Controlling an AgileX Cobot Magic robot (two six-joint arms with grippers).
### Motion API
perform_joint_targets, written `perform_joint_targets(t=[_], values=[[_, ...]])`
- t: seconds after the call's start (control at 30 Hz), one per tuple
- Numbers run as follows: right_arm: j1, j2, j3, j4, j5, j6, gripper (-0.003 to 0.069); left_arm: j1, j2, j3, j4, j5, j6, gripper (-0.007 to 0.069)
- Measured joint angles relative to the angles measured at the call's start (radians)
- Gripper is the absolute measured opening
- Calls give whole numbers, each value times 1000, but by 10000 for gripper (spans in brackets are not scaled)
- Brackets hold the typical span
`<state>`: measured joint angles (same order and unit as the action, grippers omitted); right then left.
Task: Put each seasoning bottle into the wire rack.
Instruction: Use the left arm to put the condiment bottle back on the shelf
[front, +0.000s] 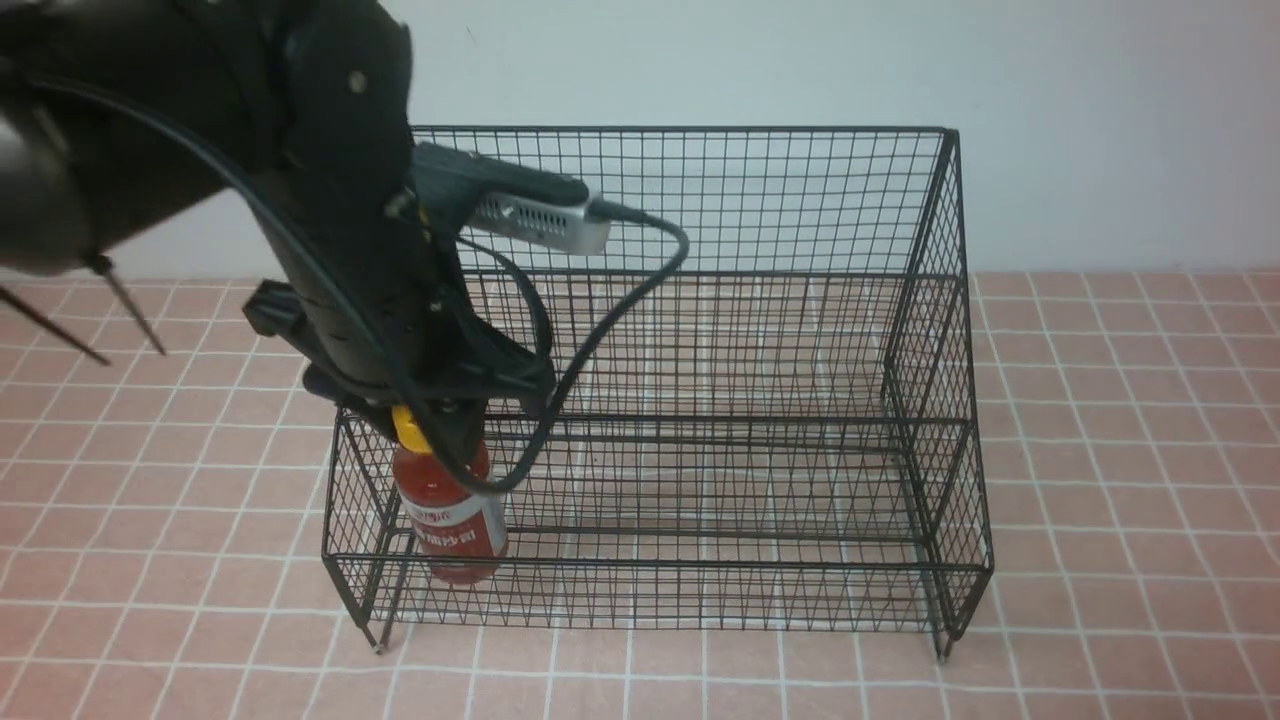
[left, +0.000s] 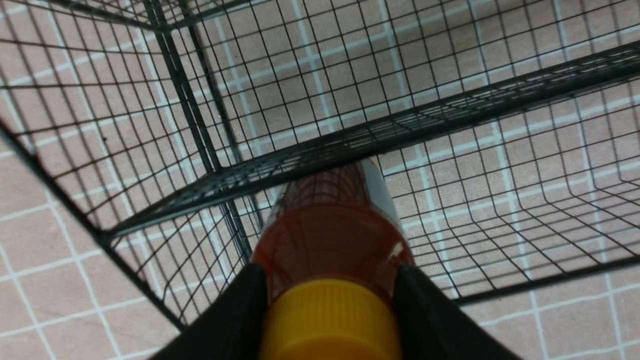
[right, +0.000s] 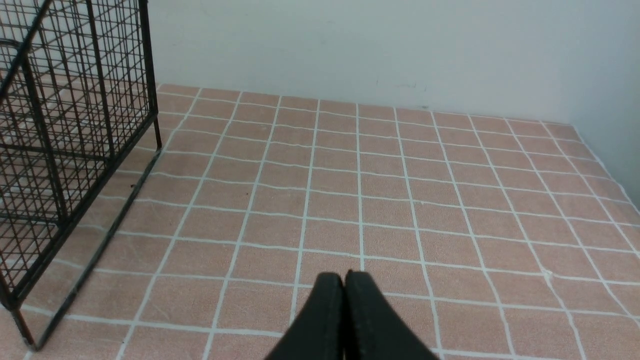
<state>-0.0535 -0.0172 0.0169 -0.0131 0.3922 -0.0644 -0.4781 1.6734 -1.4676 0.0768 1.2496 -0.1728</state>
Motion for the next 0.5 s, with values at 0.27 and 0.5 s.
perform_joint_targets(t=[0.27,0.5], values=[[0,0,0,1,0,18,-13,-1,60,-8,13,-17,0,306],[0,0,0,0,0,19,-13,-3,63,-43,66,-8,0,465]])
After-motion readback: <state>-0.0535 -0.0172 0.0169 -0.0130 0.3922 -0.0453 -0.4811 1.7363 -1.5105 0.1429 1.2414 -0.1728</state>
